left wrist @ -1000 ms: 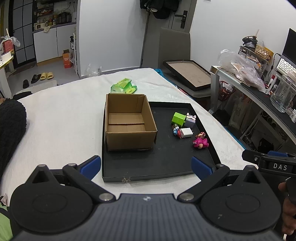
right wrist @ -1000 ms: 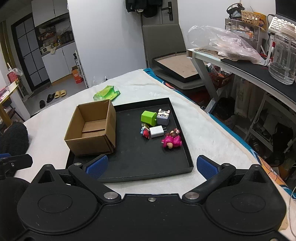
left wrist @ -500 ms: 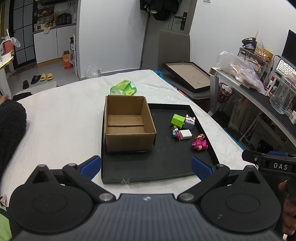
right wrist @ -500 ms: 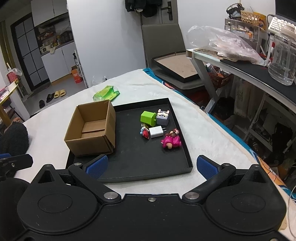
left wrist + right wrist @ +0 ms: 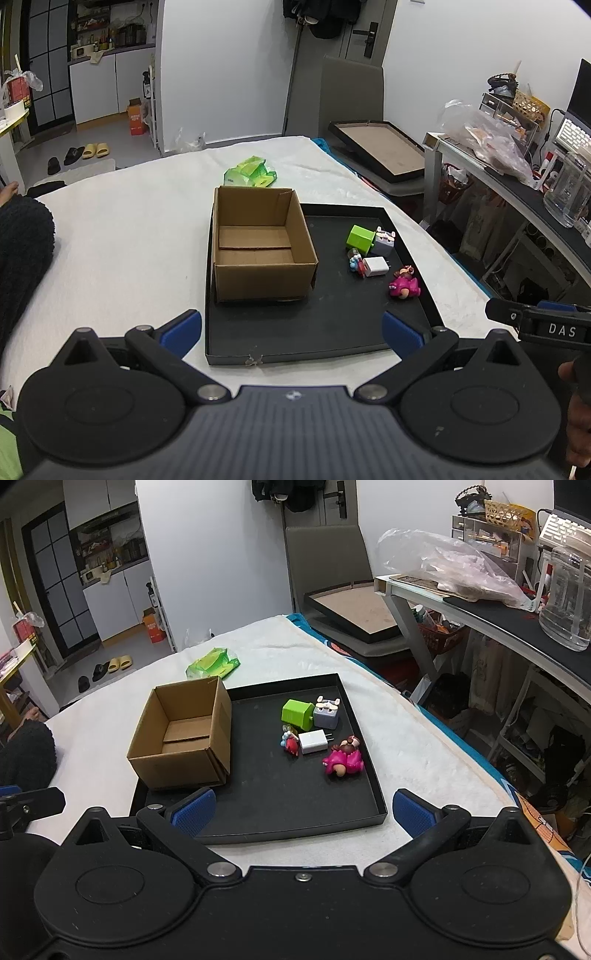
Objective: Organize rigid objects
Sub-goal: 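Move the right gripper down to the pink doll and close on it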
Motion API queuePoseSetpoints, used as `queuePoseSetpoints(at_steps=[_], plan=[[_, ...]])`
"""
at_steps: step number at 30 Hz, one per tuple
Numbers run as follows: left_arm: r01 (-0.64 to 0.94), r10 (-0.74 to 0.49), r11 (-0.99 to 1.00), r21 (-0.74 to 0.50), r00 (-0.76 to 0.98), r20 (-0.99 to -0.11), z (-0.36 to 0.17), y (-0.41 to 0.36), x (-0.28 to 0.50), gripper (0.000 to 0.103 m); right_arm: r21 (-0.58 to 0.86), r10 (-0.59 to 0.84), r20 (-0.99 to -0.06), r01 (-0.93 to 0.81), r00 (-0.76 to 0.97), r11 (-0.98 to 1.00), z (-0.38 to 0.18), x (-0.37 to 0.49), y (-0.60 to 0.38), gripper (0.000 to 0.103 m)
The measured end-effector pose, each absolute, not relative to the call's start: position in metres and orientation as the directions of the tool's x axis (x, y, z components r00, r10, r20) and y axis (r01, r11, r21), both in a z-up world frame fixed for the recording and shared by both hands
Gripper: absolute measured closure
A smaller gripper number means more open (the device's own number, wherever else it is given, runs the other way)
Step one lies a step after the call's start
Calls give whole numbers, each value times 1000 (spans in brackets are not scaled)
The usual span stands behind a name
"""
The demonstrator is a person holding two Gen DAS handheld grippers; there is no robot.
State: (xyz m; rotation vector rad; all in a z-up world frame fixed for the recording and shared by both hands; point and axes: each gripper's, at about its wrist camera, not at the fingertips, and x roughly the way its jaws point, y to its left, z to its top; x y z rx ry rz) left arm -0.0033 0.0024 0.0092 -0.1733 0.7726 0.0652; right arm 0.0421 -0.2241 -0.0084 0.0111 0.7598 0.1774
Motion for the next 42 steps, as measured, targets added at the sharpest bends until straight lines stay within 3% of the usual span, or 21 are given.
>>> queuePoseSetpoints(at_steps=[25,33,42], plan=[[-217,45,968,-126,645,-763,-36,31,68,2,107,176,-755,-147,632,983,-65,112,-219,1],[-248,63,960,-131,647,-760,-46,41,98,3,157,173,-768,-80,617,984,-83,146,-227,16],[-295,98,948,-117,624,-775,-66,52,133,15,265,198,-801,39,565,963,-121,185,-242,30]])
